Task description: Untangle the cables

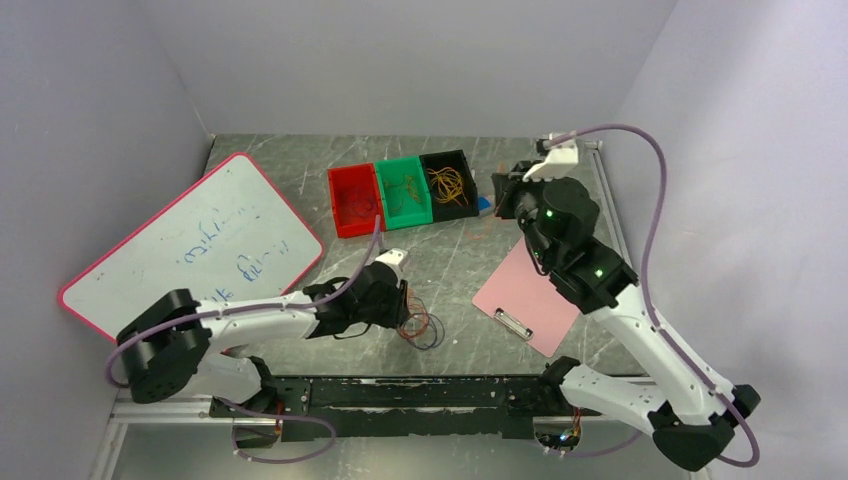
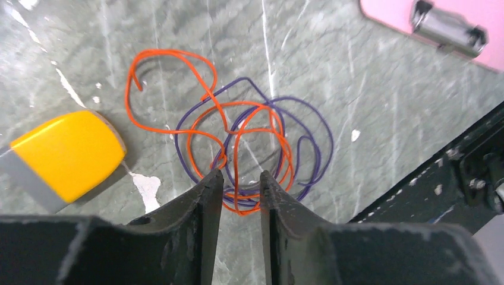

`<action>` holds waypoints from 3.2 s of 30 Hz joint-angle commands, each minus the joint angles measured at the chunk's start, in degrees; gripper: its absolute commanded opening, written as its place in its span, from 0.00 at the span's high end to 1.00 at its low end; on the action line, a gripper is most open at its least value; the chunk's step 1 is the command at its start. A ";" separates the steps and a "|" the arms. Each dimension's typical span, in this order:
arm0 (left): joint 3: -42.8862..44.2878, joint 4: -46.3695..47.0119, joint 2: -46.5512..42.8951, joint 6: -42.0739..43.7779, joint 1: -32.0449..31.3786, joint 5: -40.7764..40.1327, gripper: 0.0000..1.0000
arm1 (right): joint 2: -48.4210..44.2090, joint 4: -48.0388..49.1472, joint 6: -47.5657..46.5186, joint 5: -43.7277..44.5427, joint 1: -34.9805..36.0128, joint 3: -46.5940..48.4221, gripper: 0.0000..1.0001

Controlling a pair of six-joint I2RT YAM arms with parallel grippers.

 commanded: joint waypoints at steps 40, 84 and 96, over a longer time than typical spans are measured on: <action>19.29 -17.05 -9.02 23.64 47.27 4.48 0.59 | 59.78 20.58 -4.99 -33.05 -5.33 30.28 1.00; 18.94 -16.90 -8.67 23.70 48.13 6.48 0.58 | 72.28 13.95 -7.60 -29.30 -7.30 36.11 0.63; 19.19 -16.74 -8.28 24.72 48.13 9.37 0.57 | 61.44 15.64 -6.45 -28.26 -7.30 27.28 0.57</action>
